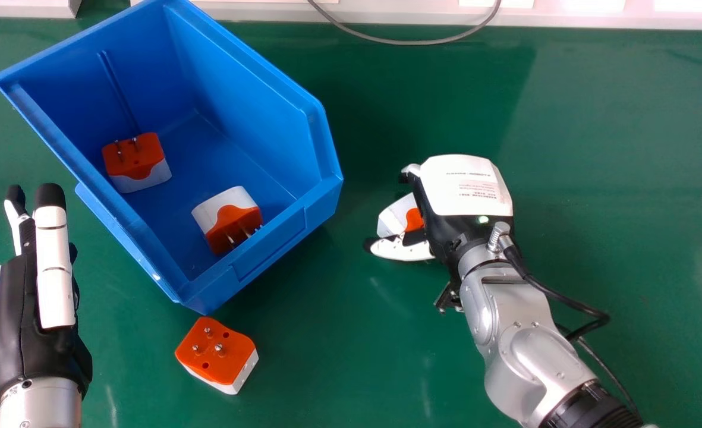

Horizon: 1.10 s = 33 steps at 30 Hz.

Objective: Pick all objects and put in blue box

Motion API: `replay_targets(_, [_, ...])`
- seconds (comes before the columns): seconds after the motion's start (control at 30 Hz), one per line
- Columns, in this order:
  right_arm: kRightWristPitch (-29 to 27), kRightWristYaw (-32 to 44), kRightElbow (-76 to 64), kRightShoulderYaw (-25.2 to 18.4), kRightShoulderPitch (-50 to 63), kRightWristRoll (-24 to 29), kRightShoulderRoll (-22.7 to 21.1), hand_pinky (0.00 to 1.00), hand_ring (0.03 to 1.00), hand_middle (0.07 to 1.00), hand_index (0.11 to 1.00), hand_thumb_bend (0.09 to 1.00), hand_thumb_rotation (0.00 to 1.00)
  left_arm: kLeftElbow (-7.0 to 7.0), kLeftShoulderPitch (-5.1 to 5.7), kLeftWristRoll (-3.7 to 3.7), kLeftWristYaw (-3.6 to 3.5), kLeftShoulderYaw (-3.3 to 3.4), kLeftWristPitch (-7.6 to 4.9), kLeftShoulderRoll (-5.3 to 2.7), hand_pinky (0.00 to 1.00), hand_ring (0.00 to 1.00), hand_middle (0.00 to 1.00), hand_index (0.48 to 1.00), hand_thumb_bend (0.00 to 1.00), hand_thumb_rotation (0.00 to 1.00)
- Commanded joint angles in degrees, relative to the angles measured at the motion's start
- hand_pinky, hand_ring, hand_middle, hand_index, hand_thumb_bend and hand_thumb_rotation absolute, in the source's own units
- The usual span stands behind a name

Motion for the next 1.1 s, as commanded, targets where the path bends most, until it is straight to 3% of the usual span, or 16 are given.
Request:
replay_targets(0.0, [-1.6,-2.7,-0.8,-1.6,-0.6,2.0,0.8,0.52,0.634,0.696,0.710,0.460,0.28,-1.84,0.37,0.01,0.27,0.62,0.04,0.43,1.00,1.00,1.00,1.000,0.65,1.00])
replay_targets(0.03, [-2.1,-3.2,-0.6,-1.9,-0.5,2.8,0.9,0.45,0.558,0.621,0.652,0.470,0.18,-1.93,0.41,0.05,0.29,0.62,0.09,0.42,1.00,1.00,1.00,1.000,0.65,1.00])
replay_targets(0.23, [-5.3,-6.9,1.4,-1.2,-1.0,3.7,0.3,0.36,0.453,0.527,0.567,0.485,0.03,-2.56,0.56,0.15,0.48,0.54,0.64,0.31,1.00,1.00,1.00,1.000,0.65,1.00])
replay_targets(0.7, [-5.8,-7.1,1.1,-0.1,-1.2,3.6,-0.7,0.31,0.407,0.515,0.569,0.485,0.00,-3.45,1.16,-0.07,0.39,0.62,1.02,0.21,1.00,1.00,1.00,1.000,0.64,1.00])
replay_targets(1.07, [-5.9,-7.7,-1.8,-0.4,0.2,3.7,-1.2,0.31,0.407,0.518,0.560,0.486,0.00,-3.07,1.21,0.07,0.35,0.62,0.45,0.24,1.00,1.00,1.00,1.000,0.65,1.00])
